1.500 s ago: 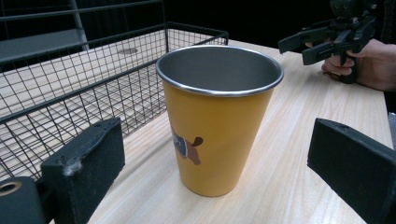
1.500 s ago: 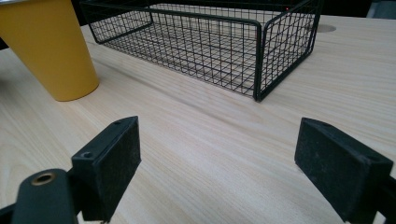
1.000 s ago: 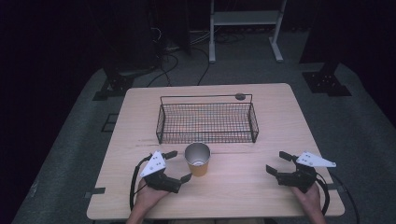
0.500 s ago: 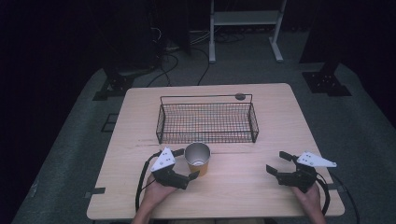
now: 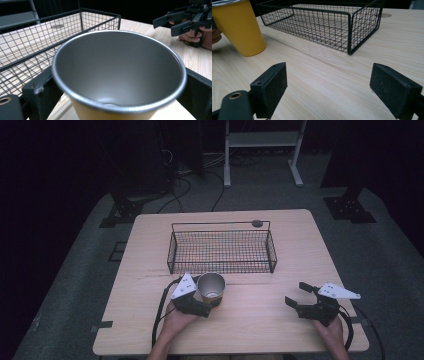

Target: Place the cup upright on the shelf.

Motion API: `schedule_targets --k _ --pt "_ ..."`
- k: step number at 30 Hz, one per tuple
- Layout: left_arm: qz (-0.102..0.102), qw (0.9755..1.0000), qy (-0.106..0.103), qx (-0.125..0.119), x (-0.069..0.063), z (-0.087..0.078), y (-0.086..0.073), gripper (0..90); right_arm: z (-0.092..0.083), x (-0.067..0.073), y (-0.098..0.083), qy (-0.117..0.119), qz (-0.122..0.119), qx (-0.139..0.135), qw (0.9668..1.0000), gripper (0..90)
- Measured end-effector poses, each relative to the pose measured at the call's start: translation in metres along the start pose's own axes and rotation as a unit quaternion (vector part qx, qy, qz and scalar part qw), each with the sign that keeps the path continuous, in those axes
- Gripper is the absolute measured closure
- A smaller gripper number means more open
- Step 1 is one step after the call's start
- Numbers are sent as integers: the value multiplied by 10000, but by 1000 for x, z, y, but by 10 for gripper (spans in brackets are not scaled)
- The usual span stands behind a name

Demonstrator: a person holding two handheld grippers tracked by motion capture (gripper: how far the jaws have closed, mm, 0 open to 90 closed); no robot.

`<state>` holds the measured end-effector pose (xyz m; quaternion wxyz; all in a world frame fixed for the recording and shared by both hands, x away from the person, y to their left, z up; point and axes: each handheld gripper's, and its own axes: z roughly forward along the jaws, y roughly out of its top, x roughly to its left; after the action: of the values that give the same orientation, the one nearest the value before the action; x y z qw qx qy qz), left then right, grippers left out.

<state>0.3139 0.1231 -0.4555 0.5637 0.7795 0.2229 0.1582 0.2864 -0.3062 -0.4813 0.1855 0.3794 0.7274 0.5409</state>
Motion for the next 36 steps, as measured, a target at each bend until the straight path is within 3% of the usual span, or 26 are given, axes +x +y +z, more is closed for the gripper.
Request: schedule_targets --k 6,24,36 --pt "127 9999 -20 1 -1 3 5 112 0 0 0 11 -16 -1 10000 134" --pt "280 9995 111 -33 -6 0 19 122 -1 -2 0 66 29 -39 10000 134" --pt "384 9991 35 -178 -4 0 48 122 -1 -1 0 42 19 -49 10000 134"
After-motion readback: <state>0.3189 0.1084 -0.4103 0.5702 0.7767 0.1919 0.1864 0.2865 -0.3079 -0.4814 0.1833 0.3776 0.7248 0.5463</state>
